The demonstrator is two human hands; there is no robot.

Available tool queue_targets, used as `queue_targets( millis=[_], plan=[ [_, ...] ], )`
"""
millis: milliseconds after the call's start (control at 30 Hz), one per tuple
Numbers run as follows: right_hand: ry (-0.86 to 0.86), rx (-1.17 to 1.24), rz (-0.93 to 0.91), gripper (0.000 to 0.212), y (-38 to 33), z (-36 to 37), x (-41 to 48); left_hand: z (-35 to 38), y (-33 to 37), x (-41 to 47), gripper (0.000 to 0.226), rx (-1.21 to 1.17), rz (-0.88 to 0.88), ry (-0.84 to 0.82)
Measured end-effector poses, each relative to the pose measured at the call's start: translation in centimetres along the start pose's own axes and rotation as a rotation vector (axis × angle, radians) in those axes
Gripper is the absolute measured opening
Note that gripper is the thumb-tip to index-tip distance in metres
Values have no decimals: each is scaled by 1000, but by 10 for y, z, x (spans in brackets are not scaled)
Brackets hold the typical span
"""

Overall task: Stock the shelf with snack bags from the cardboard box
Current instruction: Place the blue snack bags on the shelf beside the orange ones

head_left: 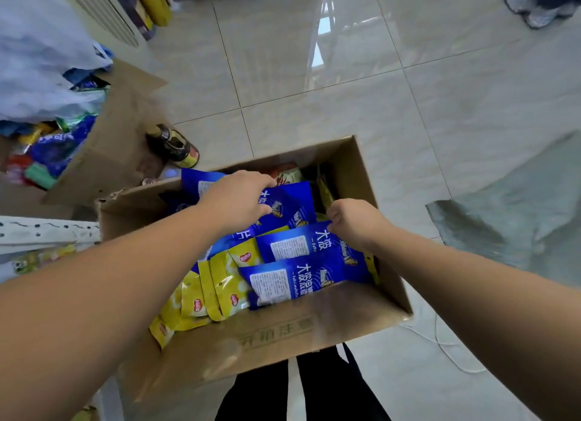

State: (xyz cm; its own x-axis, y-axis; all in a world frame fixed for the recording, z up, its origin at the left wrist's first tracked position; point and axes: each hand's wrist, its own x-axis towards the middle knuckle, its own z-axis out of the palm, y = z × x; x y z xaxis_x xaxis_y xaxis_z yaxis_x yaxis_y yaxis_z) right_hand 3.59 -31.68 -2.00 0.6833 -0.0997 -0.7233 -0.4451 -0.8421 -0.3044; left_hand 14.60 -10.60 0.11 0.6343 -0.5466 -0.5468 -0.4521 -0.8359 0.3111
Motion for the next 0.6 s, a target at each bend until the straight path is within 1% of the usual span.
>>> queue_targets(
  millis=[67,133,267,300,367,433,500,600],
  plan=[
    [4,-57,-17,35,-2,10,15,15,-6,7,58,72,-12,19],
    [8,-161,-18,32,-2,17,24,27,-9,12,55,193,7,81],
    [7,-300,26,45,3,24,31,39,-12,18,48,349,63,182],
    [3,-320,38,43,4,24,31,40,-14,20,45,383,73,192],
    [3,-344,52,30,5,25,30,42,-17,22,37,452,88,184],
    [8,-351,72,22,4,25,27,42,-22,22,31,461,76,137],
    [6,-362,88,23,2,25,25,41,-27,18,27,413,29,85],
    [25,-380,82,21,0,20,21,36,-36,10,24,371,-54,86]
  ],
)
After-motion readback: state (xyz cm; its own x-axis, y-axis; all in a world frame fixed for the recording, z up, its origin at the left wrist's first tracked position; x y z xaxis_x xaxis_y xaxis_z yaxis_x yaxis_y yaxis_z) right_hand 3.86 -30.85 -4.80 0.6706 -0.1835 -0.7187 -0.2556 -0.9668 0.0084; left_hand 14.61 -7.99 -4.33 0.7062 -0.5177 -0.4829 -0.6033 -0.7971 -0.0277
